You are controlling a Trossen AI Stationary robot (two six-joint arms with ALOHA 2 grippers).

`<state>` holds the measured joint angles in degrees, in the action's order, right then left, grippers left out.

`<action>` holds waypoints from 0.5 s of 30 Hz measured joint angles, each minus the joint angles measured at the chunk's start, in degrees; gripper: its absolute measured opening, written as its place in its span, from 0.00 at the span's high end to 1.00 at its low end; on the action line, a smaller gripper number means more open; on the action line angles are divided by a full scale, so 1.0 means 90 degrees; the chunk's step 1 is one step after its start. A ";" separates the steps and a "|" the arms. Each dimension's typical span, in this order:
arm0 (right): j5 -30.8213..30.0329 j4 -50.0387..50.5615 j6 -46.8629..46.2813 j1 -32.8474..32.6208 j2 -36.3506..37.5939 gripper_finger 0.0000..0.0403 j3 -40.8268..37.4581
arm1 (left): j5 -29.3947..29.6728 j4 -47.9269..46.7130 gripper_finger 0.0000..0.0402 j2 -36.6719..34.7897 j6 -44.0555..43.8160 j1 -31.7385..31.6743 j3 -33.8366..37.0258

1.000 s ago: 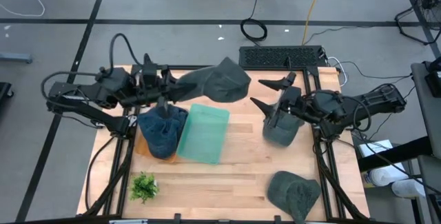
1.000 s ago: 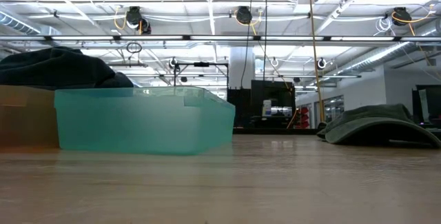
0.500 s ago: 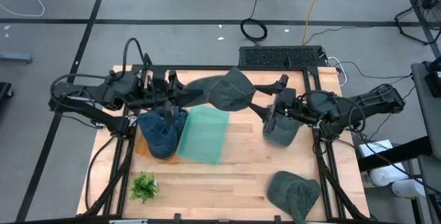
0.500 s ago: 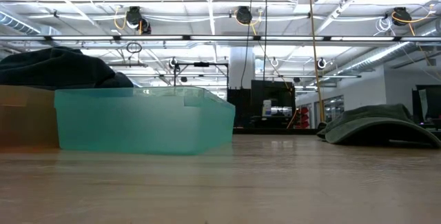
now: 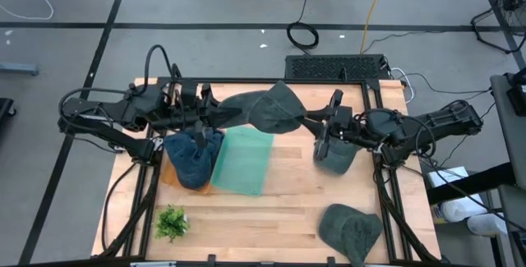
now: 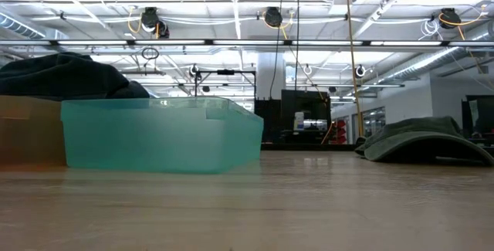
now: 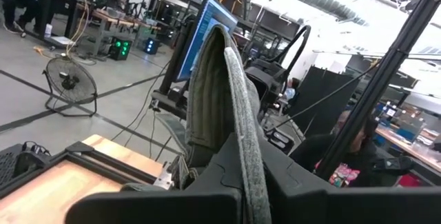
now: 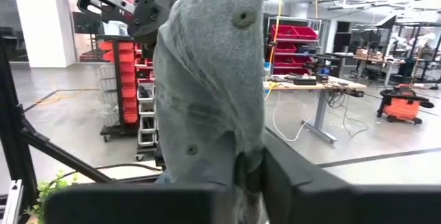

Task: Pick & Place hat
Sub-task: Put the top left black cap into the green bin

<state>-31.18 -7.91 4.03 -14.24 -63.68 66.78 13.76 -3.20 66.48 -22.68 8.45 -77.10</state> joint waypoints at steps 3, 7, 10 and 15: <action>0.0000 0.0009 0.0034 0.0000 0.0000 0.96 0.0000 | 0.0000 0.0000 0.98 0.0000 -0.0002 0.0000 0.0000; 0.0009 0.0003 0.0002 0.0001 0.0000 0.97 0.0000 | -0.0075 -0.0002 0.98 0.0000 -0.0017 0.0000 0.0000; 0.0266 -0.0025 0.0042 0.0002 0.0035 0.98 -0.0001 | -0.0215 -0.0002 0.96 0.0000 -0.0017 0.0000 0.0000; 0.0898 -0.0275 -0.0081 -0.0001 0.0240 0.98 -0.0002 | -0.0613 -0.0082 0.80 -0.0028 0.0089 0.0000 0.0000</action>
<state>-23.10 -10.39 3.30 -14.25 -61.52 66.77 8.25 -3.94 66.23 -21.88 8.45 -77.10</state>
